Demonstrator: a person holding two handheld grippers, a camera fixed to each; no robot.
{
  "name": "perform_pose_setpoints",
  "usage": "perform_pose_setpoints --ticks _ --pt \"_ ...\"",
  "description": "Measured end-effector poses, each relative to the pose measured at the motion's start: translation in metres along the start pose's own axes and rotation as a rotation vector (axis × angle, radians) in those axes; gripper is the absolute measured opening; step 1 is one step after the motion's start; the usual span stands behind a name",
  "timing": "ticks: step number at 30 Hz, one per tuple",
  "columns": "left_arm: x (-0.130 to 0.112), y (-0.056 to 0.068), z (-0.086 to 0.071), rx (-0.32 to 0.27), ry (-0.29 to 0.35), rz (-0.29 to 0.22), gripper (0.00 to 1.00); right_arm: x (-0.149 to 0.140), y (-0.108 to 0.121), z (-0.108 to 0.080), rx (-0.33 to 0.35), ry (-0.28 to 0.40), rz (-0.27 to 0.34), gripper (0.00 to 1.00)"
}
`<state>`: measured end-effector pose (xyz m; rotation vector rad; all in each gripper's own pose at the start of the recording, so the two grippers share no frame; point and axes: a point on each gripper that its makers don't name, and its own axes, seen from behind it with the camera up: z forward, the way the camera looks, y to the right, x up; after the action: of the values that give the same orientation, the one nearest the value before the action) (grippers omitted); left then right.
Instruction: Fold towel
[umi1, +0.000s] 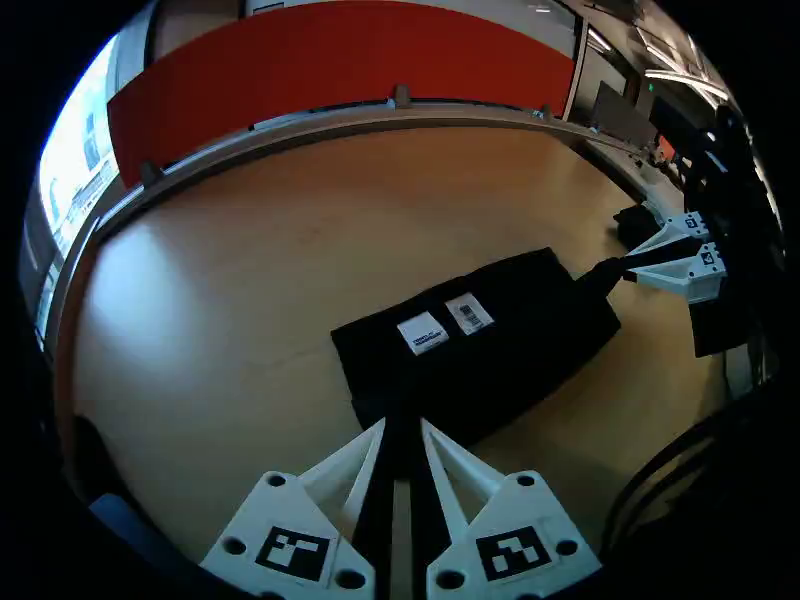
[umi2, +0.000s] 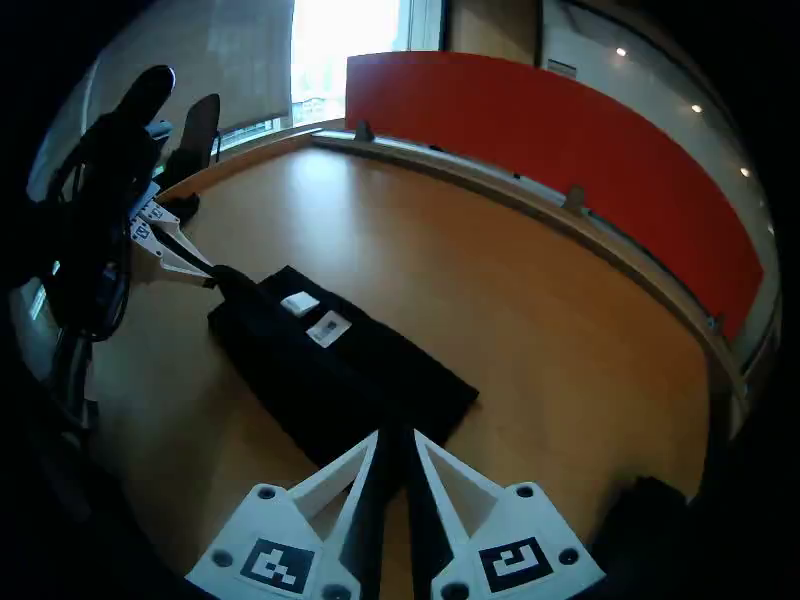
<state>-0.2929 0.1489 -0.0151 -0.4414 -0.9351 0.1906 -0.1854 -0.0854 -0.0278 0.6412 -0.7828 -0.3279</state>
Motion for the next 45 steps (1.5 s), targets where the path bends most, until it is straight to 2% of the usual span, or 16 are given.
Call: perform_pose_setpoints --ticks 13,24,27,41,43,45 --pt "-0.001 -0.008 0.028 0.018 -0.03 0.004 0.11 -0.011 0.008 0.025 -0.013 -0.027 0.04 0.1" --pt "0.007 -0.018 0.037 0.053 -0.022 0.051 0.32 -0.011 0.017 0.038 -0.036 -0.031 0.052 0.12" --pt "0.008 -0.021 0.039 0.061 -0.023 0.053 0.39 -0.01 0.02 0.042 -0.042 -0.032 0.058 0.13" --pt "0.016 -0.039 0.048 0.116 -0.022 0.074 0.43 -0.005 0.04 0.052 -0.108 -0.031 0.055 0.3" --pt "0.018 -0.041 0.048 0.122 -0.02 0.074 0.54 -0.003 0.043 0.053 -0.115 -0.03 0.056 0.31" --pt "0.019 -0.043 0.048 0.127 -0.016 0.073 0.56 -0.002 0.046 0.053 -0.121 -0.03 0.057 0.34"
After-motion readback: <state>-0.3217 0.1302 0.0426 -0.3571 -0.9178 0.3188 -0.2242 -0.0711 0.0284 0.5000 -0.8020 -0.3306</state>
